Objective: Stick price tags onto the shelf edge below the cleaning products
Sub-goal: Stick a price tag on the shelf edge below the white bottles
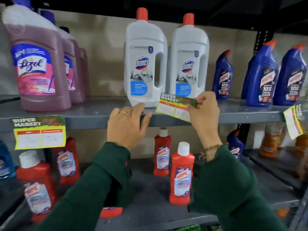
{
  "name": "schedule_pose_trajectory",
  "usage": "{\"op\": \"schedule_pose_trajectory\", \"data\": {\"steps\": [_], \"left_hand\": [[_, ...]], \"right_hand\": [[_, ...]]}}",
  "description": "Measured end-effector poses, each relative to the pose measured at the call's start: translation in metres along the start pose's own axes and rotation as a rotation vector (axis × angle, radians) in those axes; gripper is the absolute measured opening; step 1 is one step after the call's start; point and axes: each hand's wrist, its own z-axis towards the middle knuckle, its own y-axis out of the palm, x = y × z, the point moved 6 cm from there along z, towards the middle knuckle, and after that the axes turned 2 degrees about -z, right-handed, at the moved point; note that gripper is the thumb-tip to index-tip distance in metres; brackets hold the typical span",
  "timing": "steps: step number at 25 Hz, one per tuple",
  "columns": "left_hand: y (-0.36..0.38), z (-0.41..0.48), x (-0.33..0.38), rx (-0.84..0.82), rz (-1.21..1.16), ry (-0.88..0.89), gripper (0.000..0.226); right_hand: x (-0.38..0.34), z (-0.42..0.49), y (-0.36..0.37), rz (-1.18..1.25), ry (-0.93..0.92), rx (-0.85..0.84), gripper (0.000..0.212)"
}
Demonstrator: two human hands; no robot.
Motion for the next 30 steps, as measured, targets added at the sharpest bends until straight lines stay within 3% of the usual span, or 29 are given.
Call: {"op": "schedule_pose_trajectory", "data": {"steps": [3,6,9,13,18,24,30], "left_hand": [[-0.009,0.007,0.005,-0.012,-0.241,-0.088,0.053],[-0.019,0.014,0.028,0.035,-0.312,0.11,0.041],[-0.016,0.01,0.037,0.075,-0.25,0.208,0.021],[-0.007,0.006,0.029,-0.015,-0.353,0.048,0.024],[0.002,0.002,0.025,-0.09,-0.354,-0.028,0.032],[0.003,0.003,0.025,-0.088,-0.326,-0.059,0.028],[0.0,0.007,0.02,-0.047,-0.428,-0.142,0.026]], "right_hand": [[0.001,-0.004,-0.005,0.223,-0.05,-0.207,0.043],[-0.008,-0.016,0.005,0.049,-0.279,-0.375,0.036],[-0.006,-0.027,0.01,-0.01,-0.367,-0.327,0.027],[0.0,-0.029,0.006,-0.052,-0.44,-0.223,0.013],[0.002,-0.035,0.009,-0.164,-0.507,-0.263,0.005],[0.004,-0.034,0.018,-0.259,-0.5,-0.265,0.01],[-0.005,-0.032,0.014,-0.188,-0.453,-0.184,0.013]]}}
